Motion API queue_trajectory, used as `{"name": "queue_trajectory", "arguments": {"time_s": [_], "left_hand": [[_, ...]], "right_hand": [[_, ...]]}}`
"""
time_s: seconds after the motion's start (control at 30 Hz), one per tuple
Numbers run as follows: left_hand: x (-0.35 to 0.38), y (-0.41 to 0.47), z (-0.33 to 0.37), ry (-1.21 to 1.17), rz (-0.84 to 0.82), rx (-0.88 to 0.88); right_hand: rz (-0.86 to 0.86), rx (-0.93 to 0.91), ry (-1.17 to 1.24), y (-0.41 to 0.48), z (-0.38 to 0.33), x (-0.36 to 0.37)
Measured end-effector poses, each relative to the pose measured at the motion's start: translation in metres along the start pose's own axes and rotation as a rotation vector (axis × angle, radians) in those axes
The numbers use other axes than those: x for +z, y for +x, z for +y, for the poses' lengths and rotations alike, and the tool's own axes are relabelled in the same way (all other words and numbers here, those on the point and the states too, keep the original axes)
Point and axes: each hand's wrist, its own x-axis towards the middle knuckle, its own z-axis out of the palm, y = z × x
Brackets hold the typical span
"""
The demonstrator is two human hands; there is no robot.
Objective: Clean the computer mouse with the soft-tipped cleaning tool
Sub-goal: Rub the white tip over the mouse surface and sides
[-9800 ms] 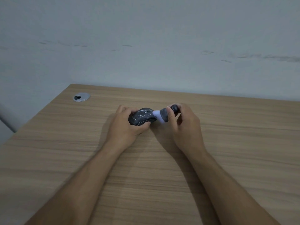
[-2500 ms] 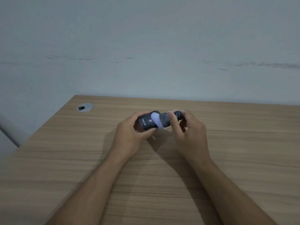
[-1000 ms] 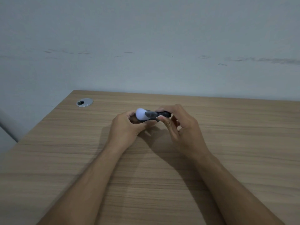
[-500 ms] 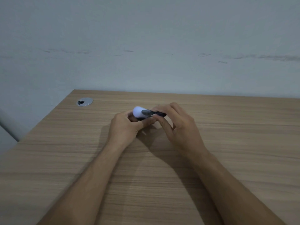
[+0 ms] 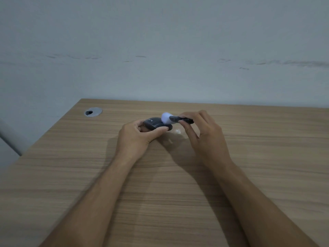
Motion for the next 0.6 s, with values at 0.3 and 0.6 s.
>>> {"name": "queue_trajectory", "arguments": {"time_s": [0.3,0.6], "left_hand": [[0.003,-0.002,0.002,0.027,-0.007,0.013],[0.003,-0.001,0.000,0.013,-0.019,0.018]], "right_hand": [[-0.072,-0.110,0.100,-0.004,-0.023,0.006],[-0.025,0.006,0.061,-0.003,-0.008,-0.001]]}}
